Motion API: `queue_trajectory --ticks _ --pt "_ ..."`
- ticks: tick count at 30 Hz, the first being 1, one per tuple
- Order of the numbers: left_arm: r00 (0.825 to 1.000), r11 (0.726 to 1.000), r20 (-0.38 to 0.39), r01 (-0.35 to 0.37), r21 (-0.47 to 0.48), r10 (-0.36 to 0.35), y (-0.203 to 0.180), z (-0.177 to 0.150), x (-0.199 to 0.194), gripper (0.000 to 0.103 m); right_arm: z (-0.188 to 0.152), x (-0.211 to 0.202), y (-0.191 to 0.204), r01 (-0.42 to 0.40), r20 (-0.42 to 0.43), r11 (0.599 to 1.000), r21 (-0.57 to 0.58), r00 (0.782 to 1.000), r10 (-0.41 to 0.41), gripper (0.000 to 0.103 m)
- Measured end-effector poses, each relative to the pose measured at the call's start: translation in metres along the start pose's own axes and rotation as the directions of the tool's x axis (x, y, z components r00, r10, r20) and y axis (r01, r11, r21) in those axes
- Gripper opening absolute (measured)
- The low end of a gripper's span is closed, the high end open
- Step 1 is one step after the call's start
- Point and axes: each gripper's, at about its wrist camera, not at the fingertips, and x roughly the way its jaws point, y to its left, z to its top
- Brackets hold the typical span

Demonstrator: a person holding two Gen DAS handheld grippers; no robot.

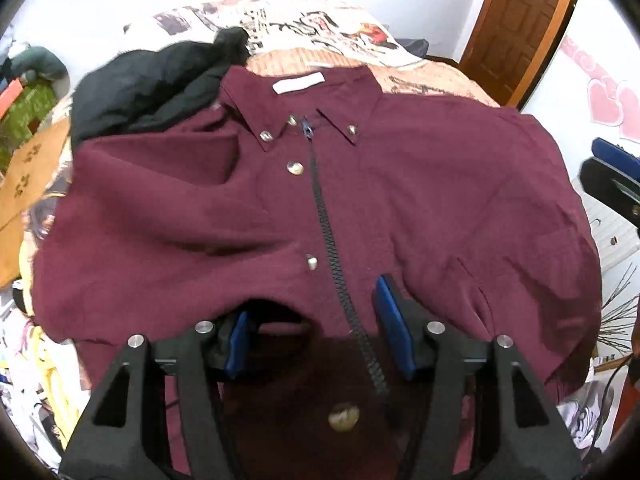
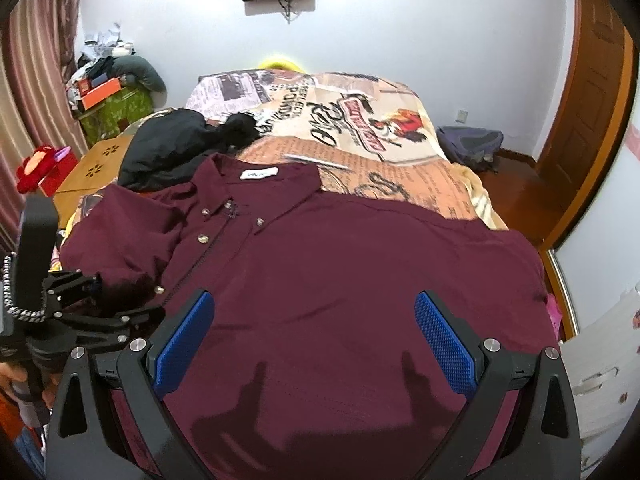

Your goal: Fold large clothes

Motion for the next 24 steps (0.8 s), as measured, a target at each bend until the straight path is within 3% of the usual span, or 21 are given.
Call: queue_trajectory --ticks 4,6,8,12,18,24 --pt "0.998 0.999 0.069 0.007 -0.045 -0.004 0.019 0.006 -0.028 0.059 0.011 -0.002 0.017 -0.008 0.028 0.999 -0.052 1.000 0.009 0.100" --pt "0.992 0.997 0.123 -0.015 -0.070 0.023 0.033 0.005 -0.049 0.071 0.017 -0.003 0.026 -0.014 0.043 0.997 -0.079 0.999 0.018 0.100" --pt "0.980 0.995 0.189 -0.049 -0.083 0.064 0.049 0.003 -0.069 0.081 0.023 -0.004 0.040 -0.027 0.059 0.993 -0.114 0.998 0.034 0.100" --pt "0.950 0.978 0.259 -0.136 -0.158 0.174 0.090 -0.003 -0.103 0.084 0.038 0.001 0.072 -0.053 0.071 0.979 -0.196 0.995 0.068 0.100" --pt "0.905 0.913 0.242 -0.272 -0.304 0.350 0.161 -0.028 -0.124 0.084 0.049 0.017 0.136 -0.147 0.035 0.927 -0.345 0.985 0.169 0.100" --pt "0.897 0.865 0.179 -0.312 -0.393 0.405 0.208 -0.065 -0.122 0.084 0.045 0.058 0.213 -0.245 -0.106 0.829 -0.503 0.969 0.222 0.100"
